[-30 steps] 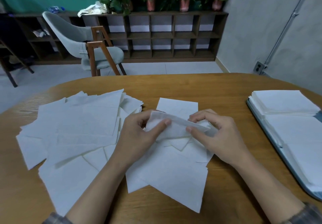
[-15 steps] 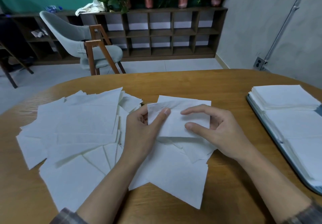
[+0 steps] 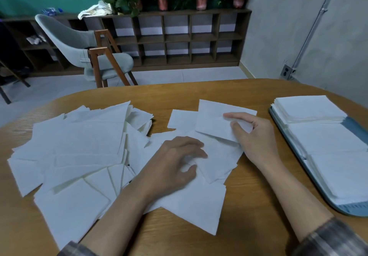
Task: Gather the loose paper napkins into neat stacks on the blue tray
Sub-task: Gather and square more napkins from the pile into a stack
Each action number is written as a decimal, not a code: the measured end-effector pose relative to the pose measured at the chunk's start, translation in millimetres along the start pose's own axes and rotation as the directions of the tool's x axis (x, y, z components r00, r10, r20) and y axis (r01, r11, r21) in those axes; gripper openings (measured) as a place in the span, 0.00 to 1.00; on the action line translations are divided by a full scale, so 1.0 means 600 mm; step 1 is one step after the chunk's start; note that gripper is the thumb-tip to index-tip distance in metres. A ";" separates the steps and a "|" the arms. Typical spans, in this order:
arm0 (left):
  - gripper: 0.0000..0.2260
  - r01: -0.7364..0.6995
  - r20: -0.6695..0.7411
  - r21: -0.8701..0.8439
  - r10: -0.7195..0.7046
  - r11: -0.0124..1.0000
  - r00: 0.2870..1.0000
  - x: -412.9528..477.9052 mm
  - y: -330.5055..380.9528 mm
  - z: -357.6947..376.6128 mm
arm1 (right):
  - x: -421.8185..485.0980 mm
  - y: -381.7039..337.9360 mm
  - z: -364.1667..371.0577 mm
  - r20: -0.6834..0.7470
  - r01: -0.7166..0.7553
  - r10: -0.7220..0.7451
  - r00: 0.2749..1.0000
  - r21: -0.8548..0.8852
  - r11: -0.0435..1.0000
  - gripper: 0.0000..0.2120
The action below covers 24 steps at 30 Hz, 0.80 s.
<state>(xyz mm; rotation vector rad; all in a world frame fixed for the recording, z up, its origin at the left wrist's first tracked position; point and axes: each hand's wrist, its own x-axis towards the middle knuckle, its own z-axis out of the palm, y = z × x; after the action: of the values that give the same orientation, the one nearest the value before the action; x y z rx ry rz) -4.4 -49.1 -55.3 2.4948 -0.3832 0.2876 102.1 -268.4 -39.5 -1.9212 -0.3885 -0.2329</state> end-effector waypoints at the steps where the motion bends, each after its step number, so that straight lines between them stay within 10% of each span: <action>1: 0.12 -0.006 -0.022 -0.006 0.006 1.000 1.000 0.001 -0.003 0.002 | 0.000 0.000 -0.001 0.007 0.011 -0.011 1.000 0.005 1.000 0.14; 11: 0.04 -0.079 -0.454 -0.153 0.001 0.985 0.891 0.008 0.017 -0.009 | -0.028 -0.039 0.005 0.432 0.159 -0.182 0.883 0.089 0.983 0.18; 24: 0.12 0.070 -0.395 -0.559 -0.340 0.826 0.853 0.002 0.019 -0.059 | -0.035 -0.051 0.020 0.336 -0.213 0.079 0.939 0.384 0.898 0.08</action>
<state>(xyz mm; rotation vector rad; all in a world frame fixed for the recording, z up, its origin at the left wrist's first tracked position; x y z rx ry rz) -11.1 -37.6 -20.4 1.8117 0.0347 0.6069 70.9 -250.2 -25.1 -1.5504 -0.4580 0.2469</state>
